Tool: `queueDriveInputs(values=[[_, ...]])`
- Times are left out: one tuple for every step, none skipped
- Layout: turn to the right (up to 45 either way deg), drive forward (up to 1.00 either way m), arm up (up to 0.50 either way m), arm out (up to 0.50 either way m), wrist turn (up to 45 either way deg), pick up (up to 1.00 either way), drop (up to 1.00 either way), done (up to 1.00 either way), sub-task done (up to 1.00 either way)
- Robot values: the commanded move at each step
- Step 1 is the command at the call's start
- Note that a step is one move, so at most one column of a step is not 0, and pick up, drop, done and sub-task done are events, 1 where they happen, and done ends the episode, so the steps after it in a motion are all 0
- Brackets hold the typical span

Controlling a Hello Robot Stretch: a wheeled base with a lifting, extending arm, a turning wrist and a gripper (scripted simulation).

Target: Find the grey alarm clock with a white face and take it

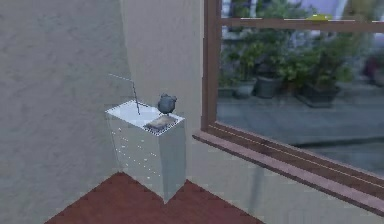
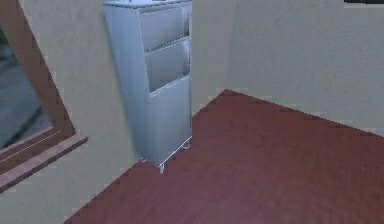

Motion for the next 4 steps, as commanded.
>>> queueDriveInputs(values=[[0.0,0.35,0.00,0.00,0.0,0.00,0.00,0.00,0.00],[-45.0,0.00,0.00,0.00,0.0,0.00,0.00,0.00,0.00],[-45.0,0.00,0.00,0.00,0.0,0.00,0.00,0.00,0.00],[-9.0,0.00,0.00,0.00,0.0,0.00,0.00,0.00,0.00]])
